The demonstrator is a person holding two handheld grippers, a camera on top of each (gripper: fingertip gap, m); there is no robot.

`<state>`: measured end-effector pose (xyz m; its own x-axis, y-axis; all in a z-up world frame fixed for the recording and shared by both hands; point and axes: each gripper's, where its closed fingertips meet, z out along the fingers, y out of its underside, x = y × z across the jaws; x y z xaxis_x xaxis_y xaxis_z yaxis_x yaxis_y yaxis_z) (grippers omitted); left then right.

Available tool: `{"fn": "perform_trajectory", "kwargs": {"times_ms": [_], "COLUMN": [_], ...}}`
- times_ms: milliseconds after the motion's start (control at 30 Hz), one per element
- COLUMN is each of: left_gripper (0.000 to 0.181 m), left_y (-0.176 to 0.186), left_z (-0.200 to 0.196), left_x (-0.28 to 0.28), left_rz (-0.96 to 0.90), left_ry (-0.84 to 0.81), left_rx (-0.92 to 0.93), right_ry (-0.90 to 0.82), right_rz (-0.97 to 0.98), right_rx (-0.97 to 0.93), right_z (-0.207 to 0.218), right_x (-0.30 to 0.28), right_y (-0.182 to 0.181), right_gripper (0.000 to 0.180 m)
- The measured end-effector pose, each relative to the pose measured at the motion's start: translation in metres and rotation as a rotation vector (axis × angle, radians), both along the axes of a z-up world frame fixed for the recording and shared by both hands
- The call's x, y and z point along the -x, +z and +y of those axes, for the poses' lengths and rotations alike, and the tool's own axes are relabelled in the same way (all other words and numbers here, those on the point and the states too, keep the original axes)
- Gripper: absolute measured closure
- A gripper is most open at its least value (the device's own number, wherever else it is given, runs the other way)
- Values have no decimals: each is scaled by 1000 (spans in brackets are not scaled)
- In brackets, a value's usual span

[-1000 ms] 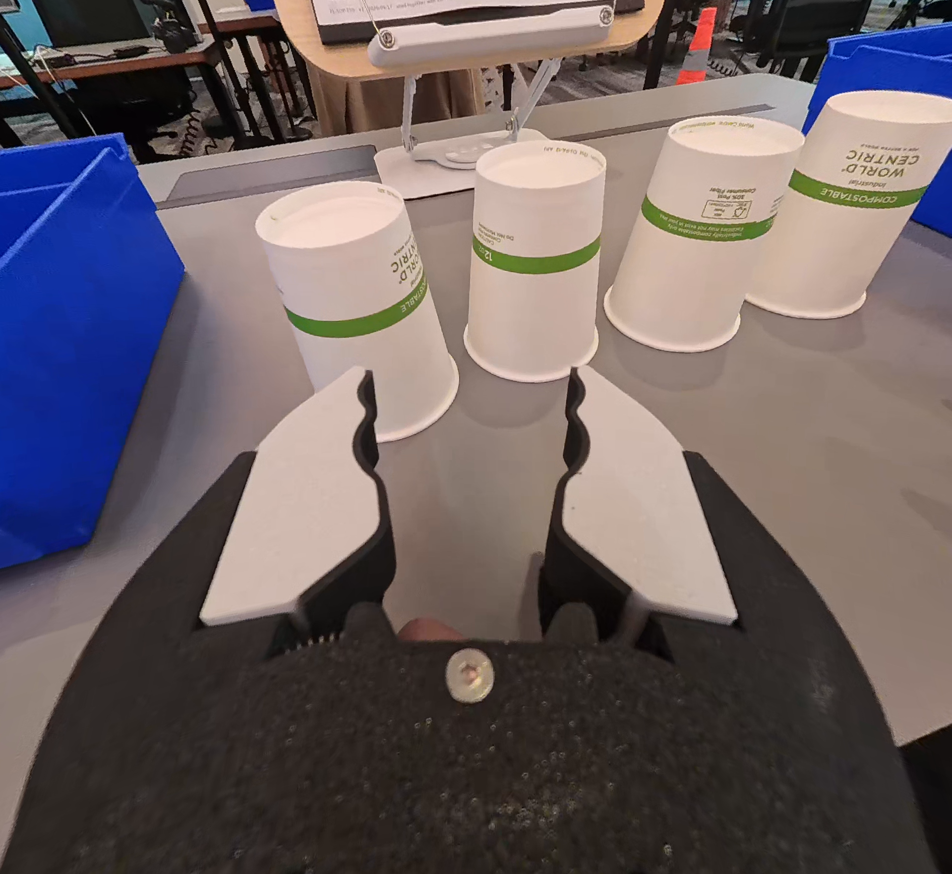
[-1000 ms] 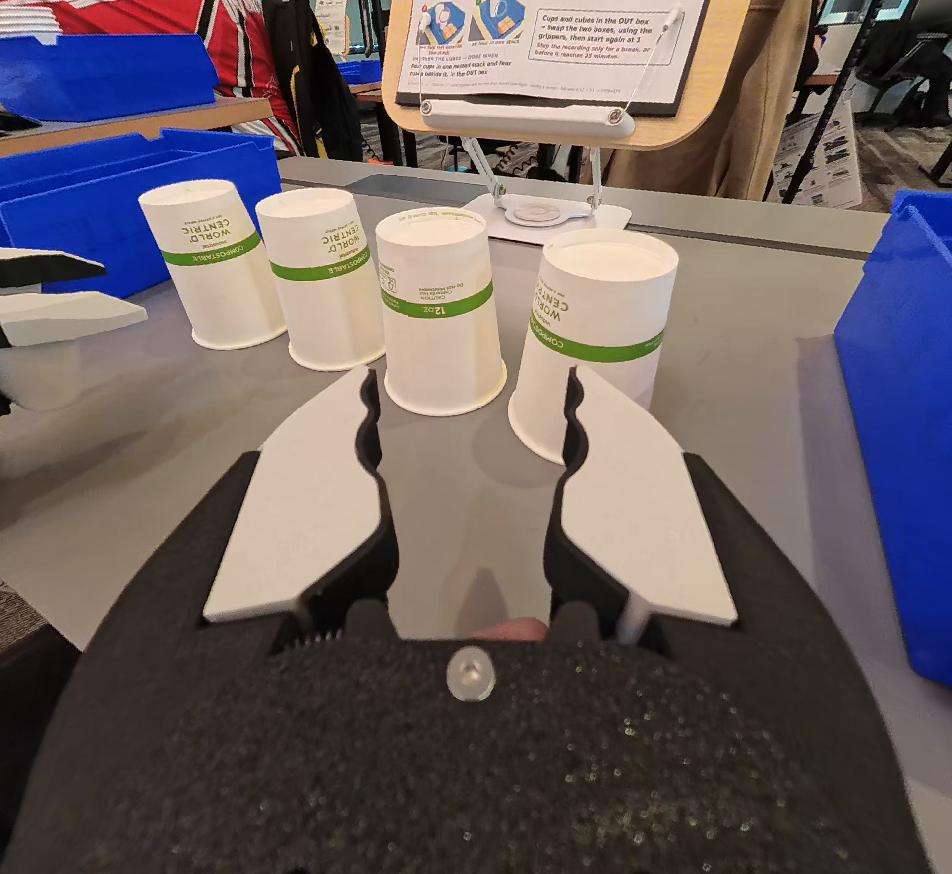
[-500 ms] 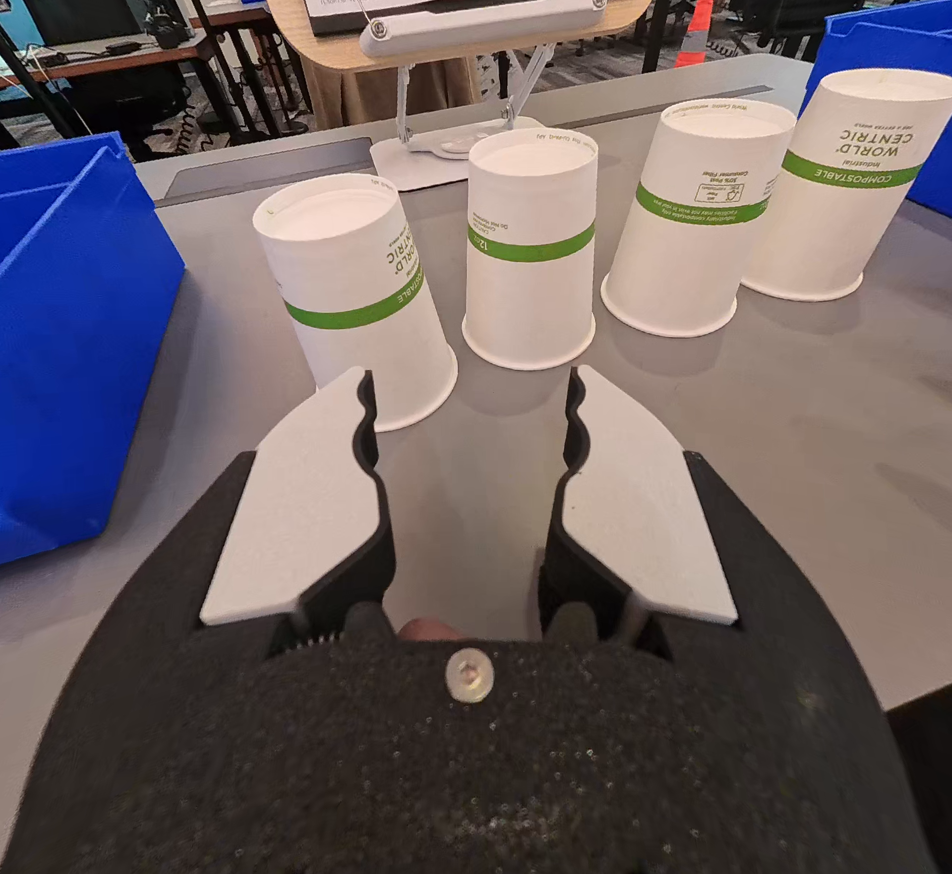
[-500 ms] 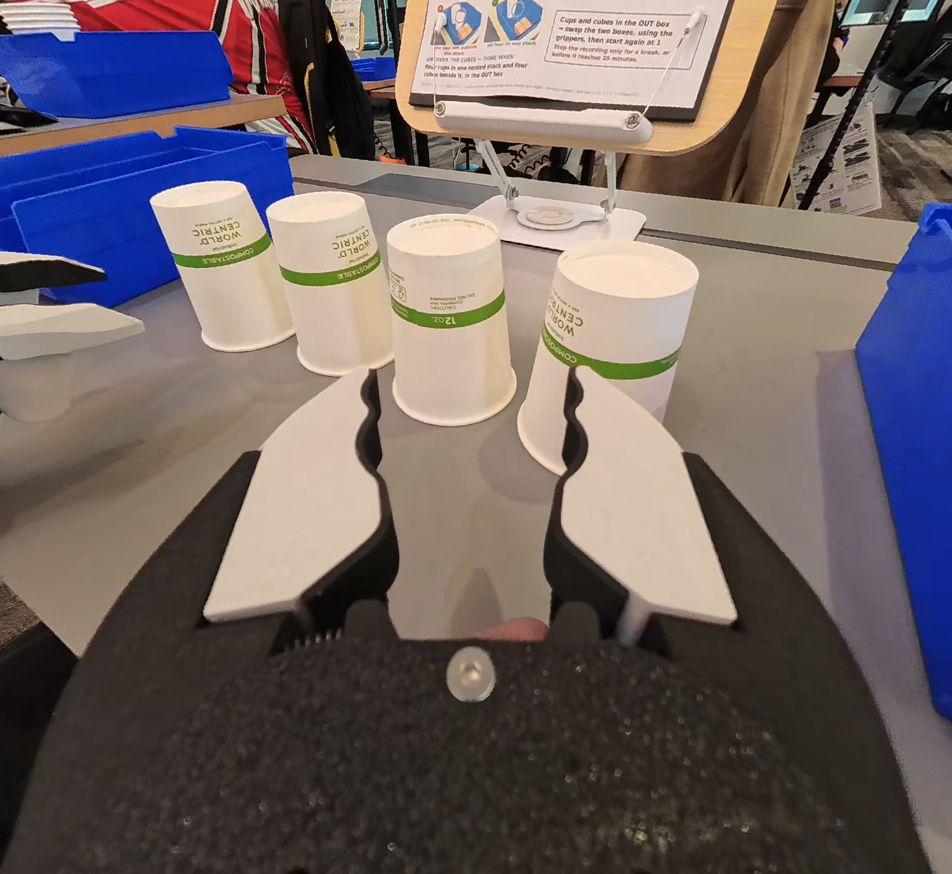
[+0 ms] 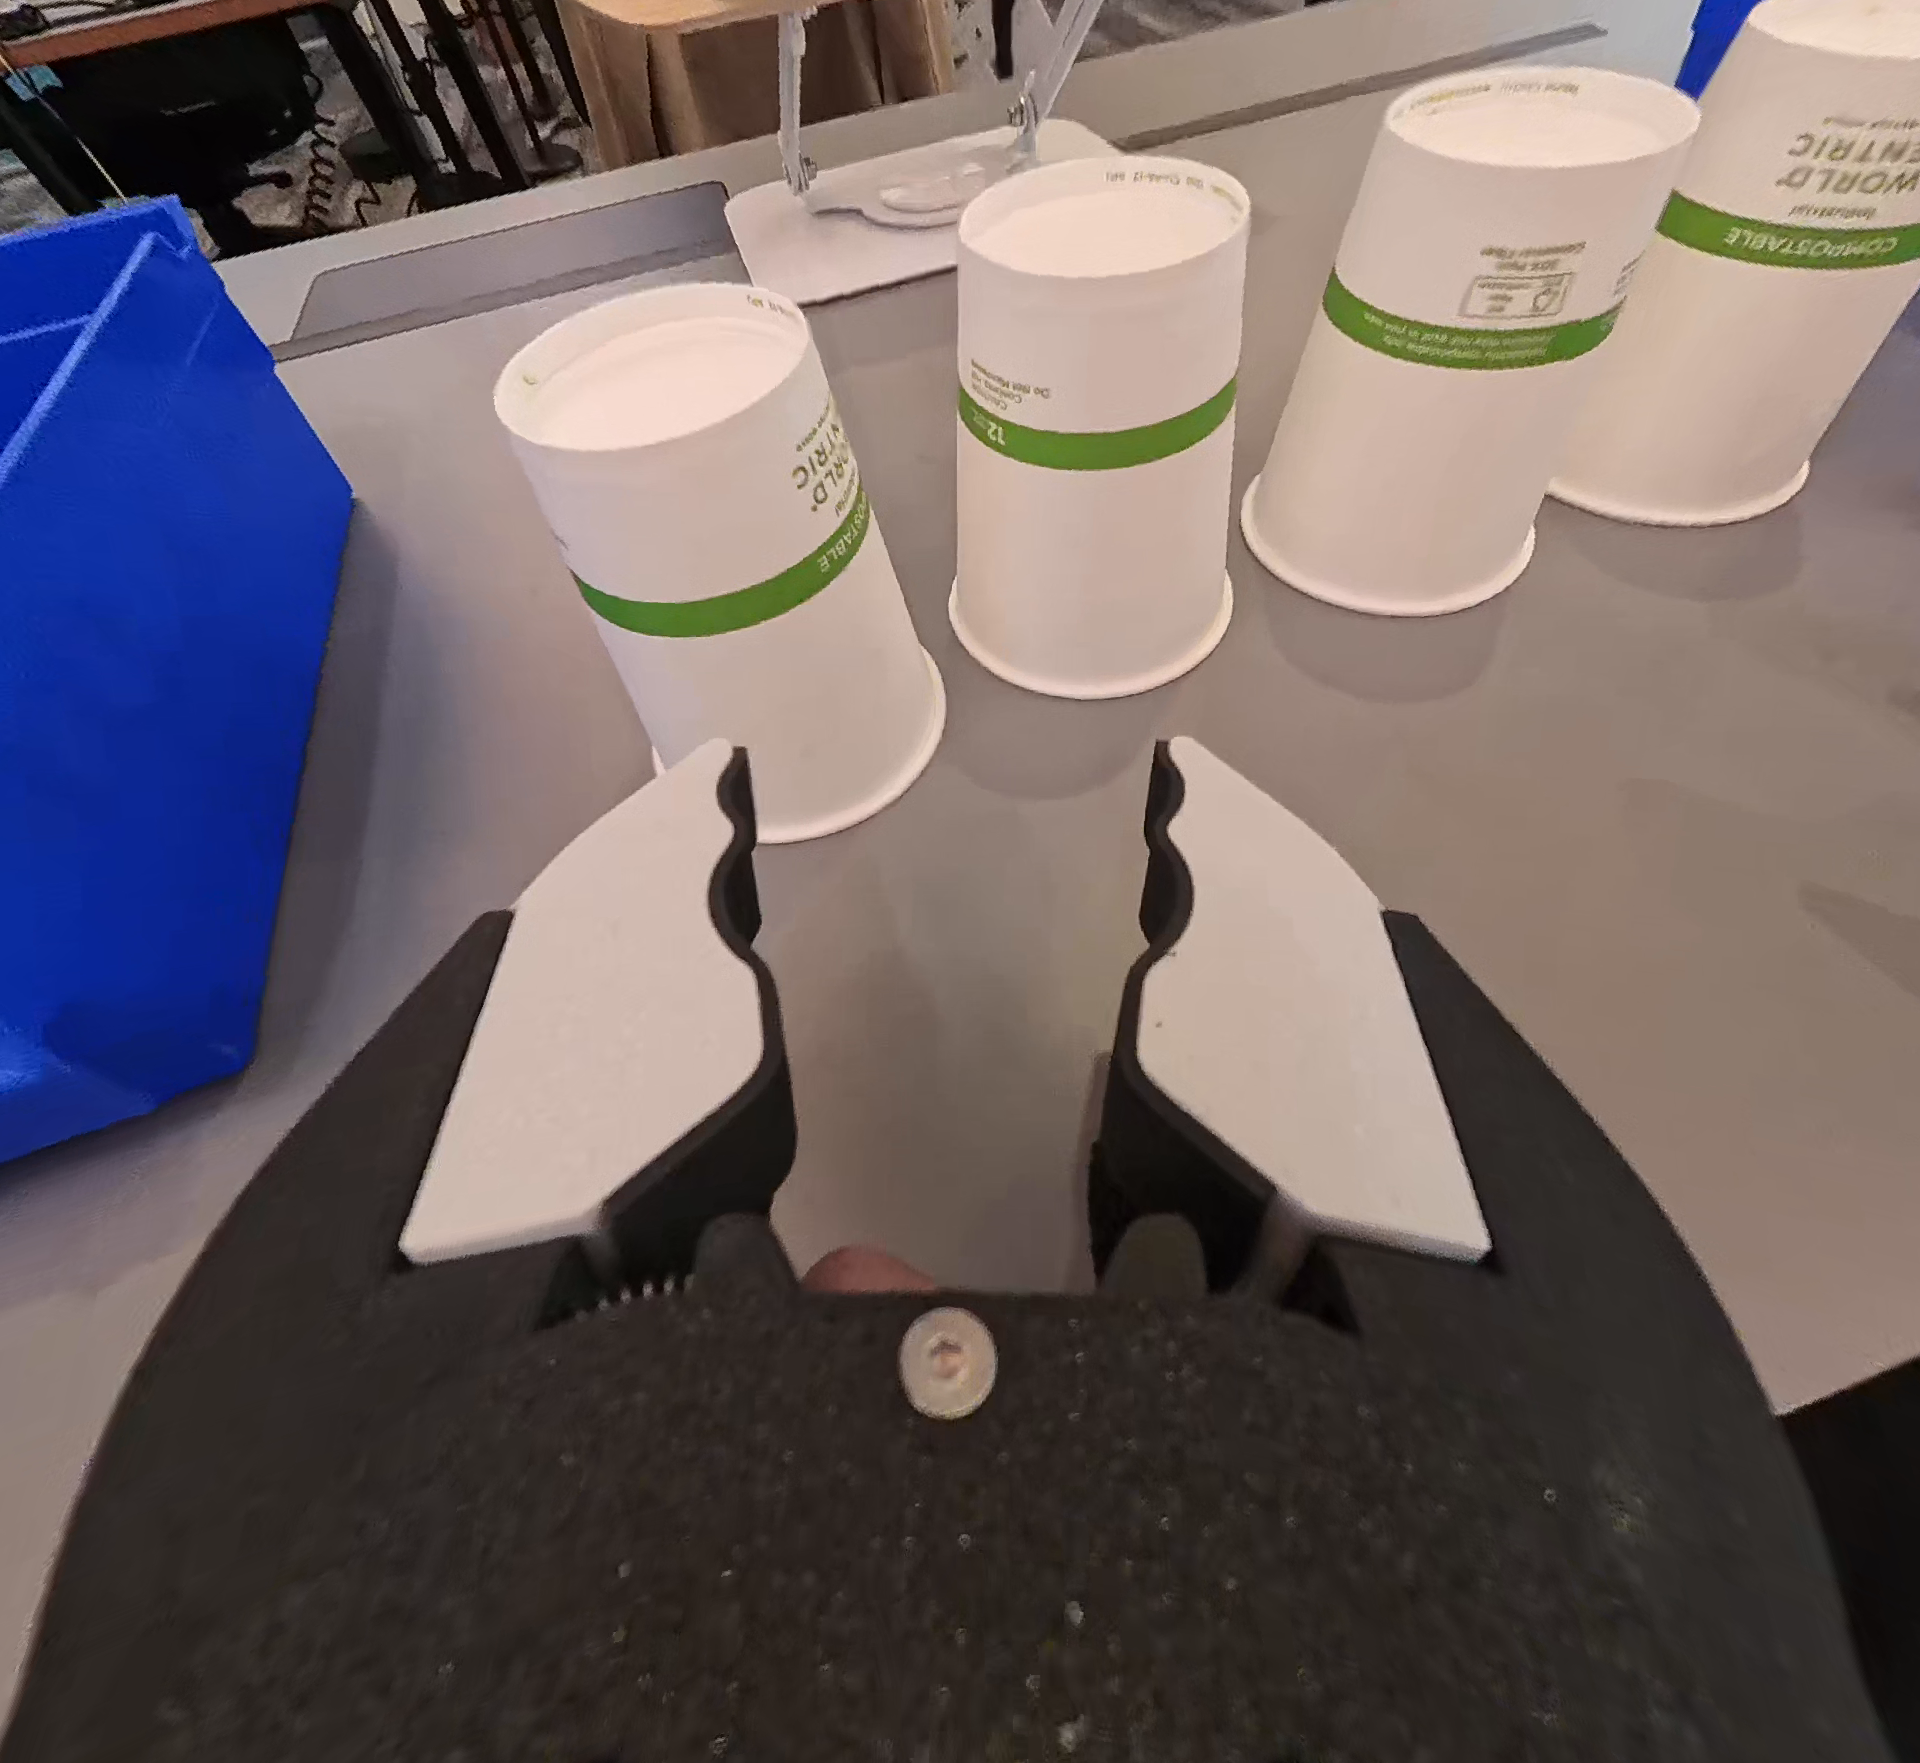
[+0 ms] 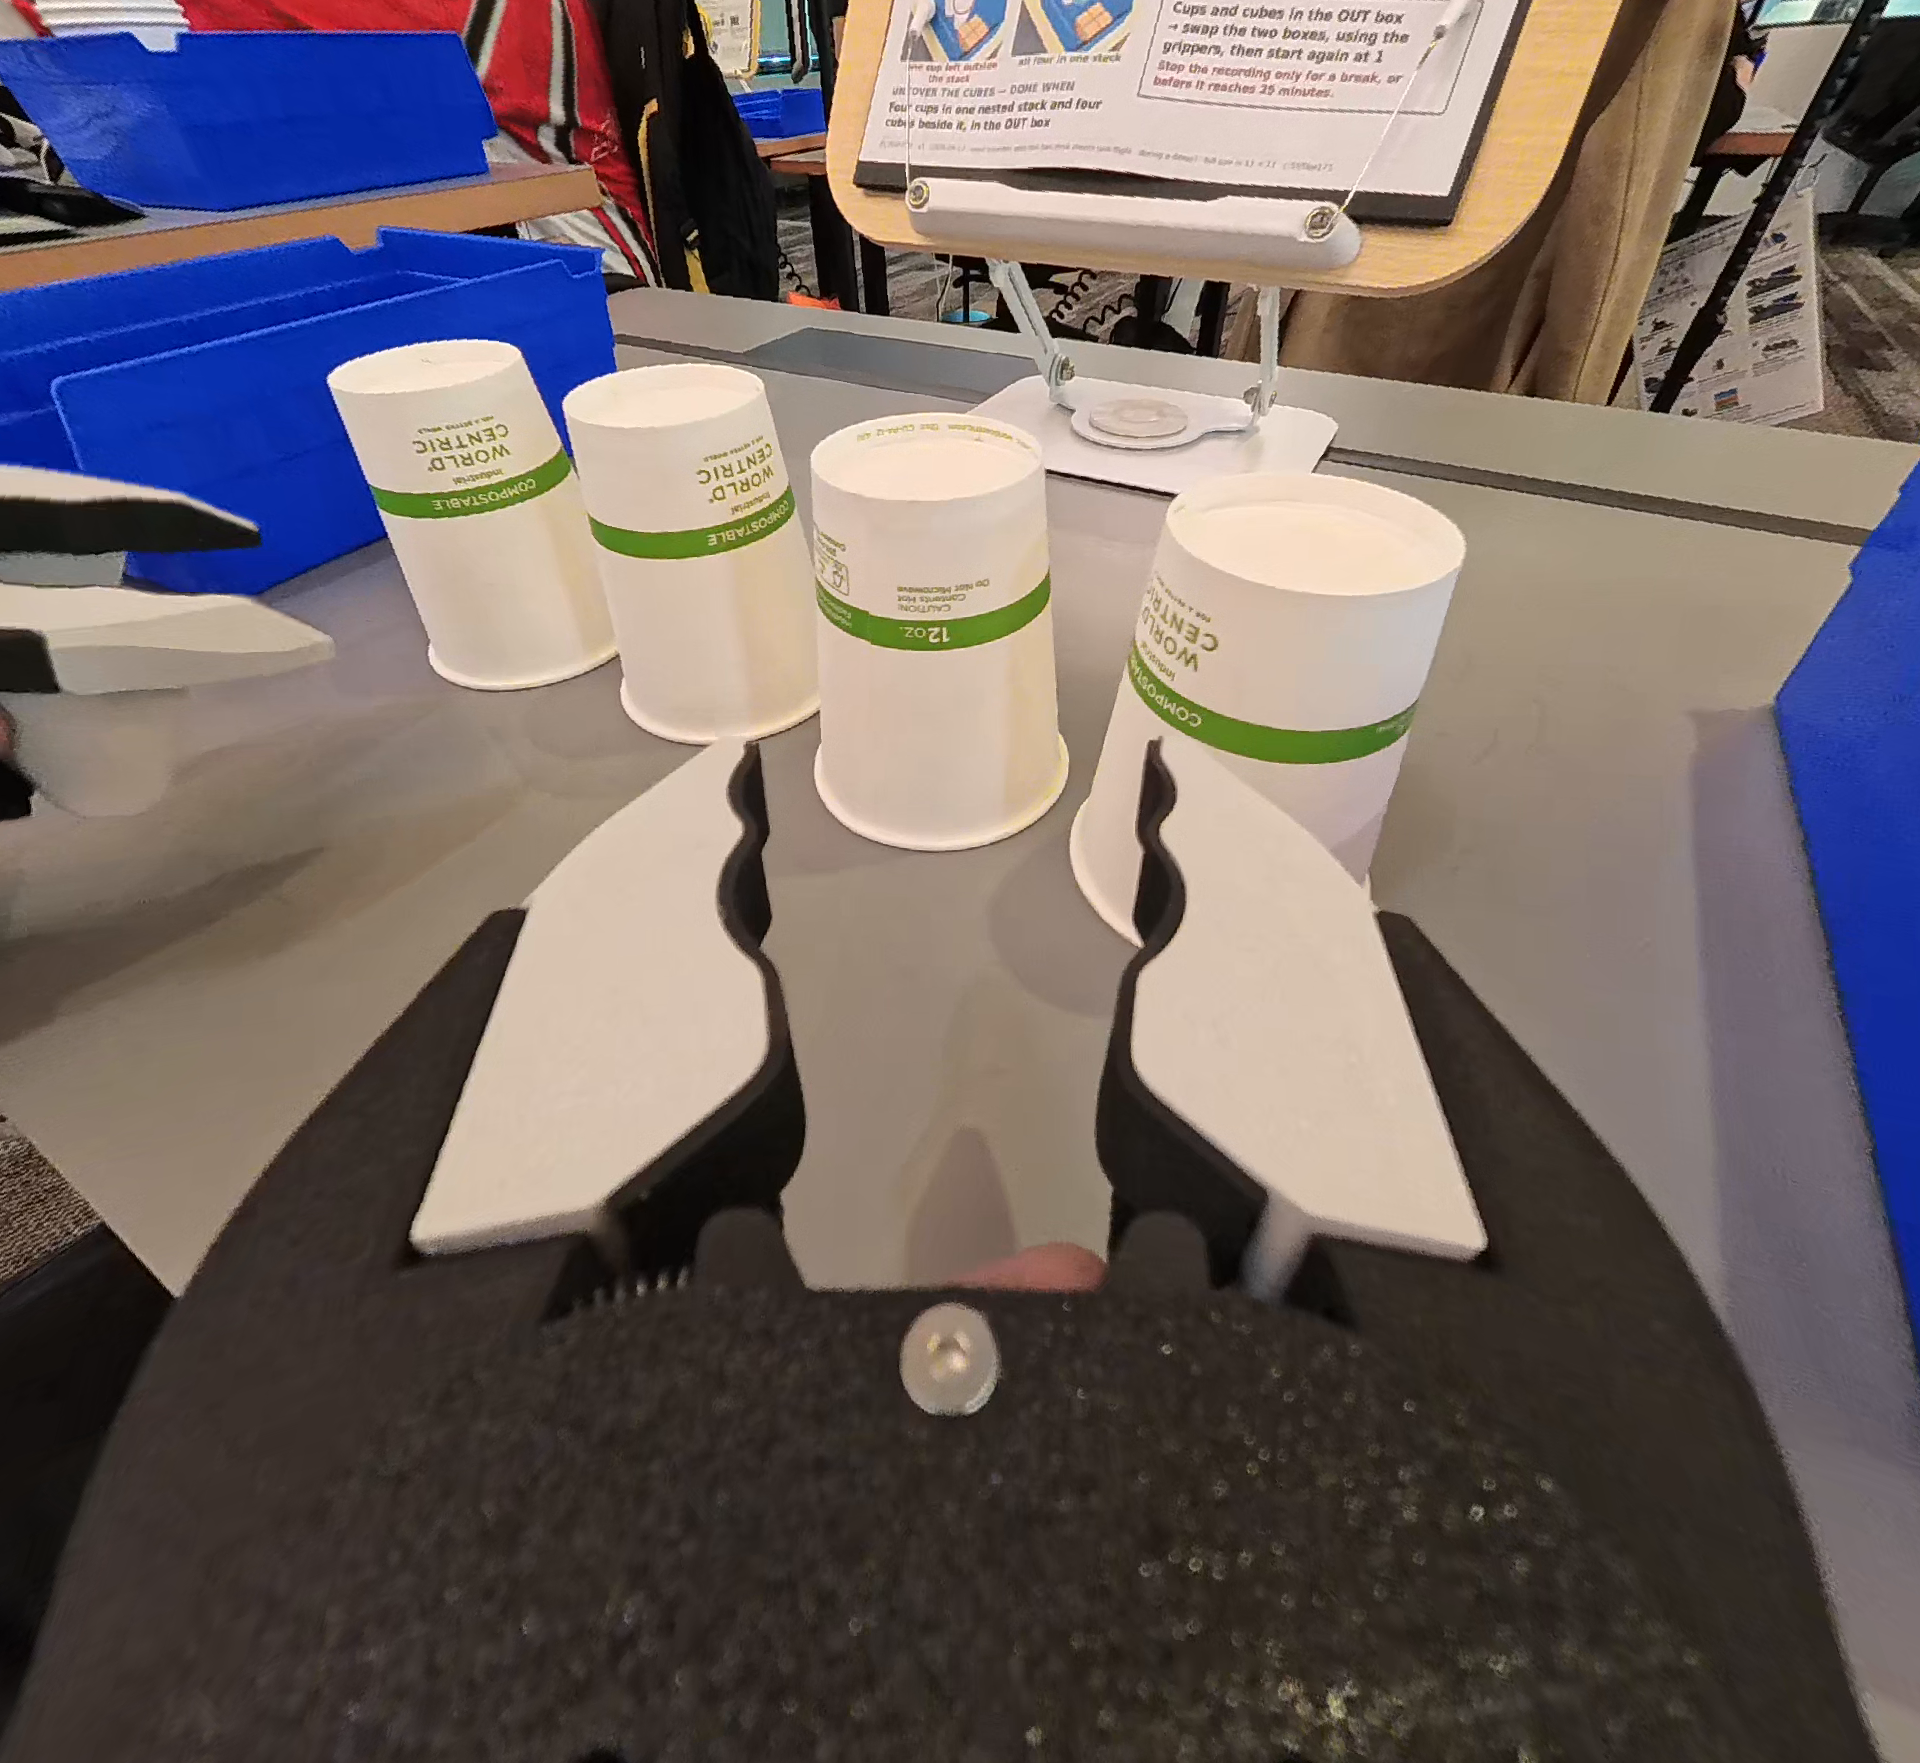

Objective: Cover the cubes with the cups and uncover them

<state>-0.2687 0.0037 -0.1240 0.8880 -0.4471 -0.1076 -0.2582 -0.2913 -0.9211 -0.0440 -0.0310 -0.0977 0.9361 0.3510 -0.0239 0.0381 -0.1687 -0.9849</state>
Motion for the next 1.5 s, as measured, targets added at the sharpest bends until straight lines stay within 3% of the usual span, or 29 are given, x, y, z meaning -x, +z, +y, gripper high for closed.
{"fn": "perform_trajectory", "kwargs": {"times_ms": [233,467,633,967,1200,1500], "left_gripper": [96,94,104,105,104,104], "left_y": [18,18,8,15,61,163], "left_z": [49,89,100,103,97,95], "left_x": [25,14,11,14,10,1], "left_rz": [-48,-86,-40,-36,-73,-108], "left_ry": [72,68,81,63,7,-21], "left_rx": [101,140,158,138,88,-59], "right_ry": [15,21,28,44,48,54], "right_rz": [-9,-3,-6,-16,-8,-5], "right_rx": [13,22,33,43,45,45], "right_z": [0,2,1,1,1,1], "right_x": [4,4,6,10,8,8], "right_y": [-4,-4,-7,-11,-9,-7], "right_gripper": [111,111,111,112,112,112]}}
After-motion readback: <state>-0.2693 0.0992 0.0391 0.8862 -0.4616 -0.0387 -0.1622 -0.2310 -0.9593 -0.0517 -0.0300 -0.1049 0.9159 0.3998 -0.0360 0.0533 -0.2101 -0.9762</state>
